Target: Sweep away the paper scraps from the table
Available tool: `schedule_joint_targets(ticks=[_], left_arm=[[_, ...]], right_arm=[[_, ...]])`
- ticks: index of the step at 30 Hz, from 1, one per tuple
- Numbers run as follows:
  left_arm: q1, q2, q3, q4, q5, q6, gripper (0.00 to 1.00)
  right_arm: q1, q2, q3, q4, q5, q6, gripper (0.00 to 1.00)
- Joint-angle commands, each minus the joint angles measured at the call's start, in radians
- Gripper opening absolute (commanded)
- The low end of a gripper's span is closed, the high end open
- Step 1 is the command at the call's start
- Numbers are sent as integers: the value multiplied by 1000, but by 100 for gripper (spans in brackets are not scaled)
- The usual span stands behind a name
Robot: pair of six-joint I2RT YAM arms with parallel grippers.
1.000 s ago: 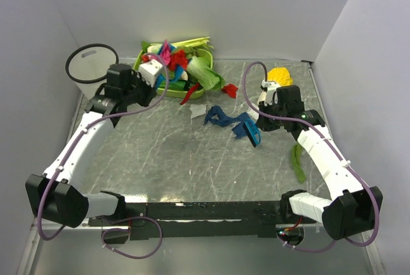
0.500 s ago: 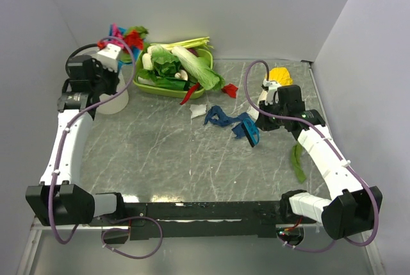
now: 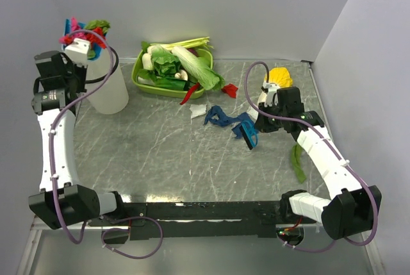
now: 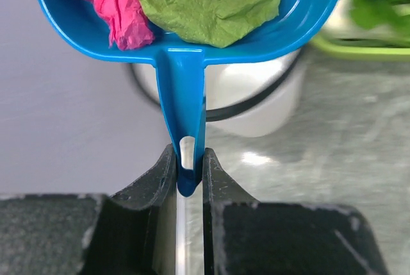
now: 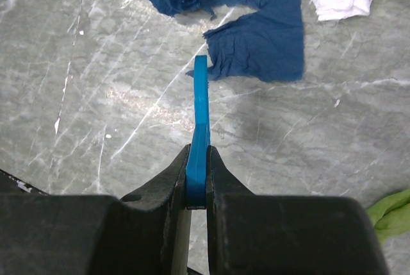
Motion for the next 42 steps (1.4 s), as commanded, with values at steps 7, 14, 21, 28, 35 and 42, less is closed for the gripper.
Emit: schedule_joint_targets(ticks=[7,14,21,28,35,42], left_arm=[[163,150,161,-86,-67,261,1],[177,227,215,-66,-128,521,1],[156,327,267,-34,-321,840,1],[105,276,132,89,-426,1060,1],[74,120,-132,486,-439,1296,1],[71,158,-72,428,-509,1252,1]], right_arm=[[-12,-51,-30,54,-30,25,0],[-18,-85,-52,37,-12,-6,0],[-26,-116,-84,43,-23,5,0],[-32,-125,-92,45,-24,10,0],[-38,-117,-82,32,-27,7,0],[-38,-100,-75,38,-41,14,0]])
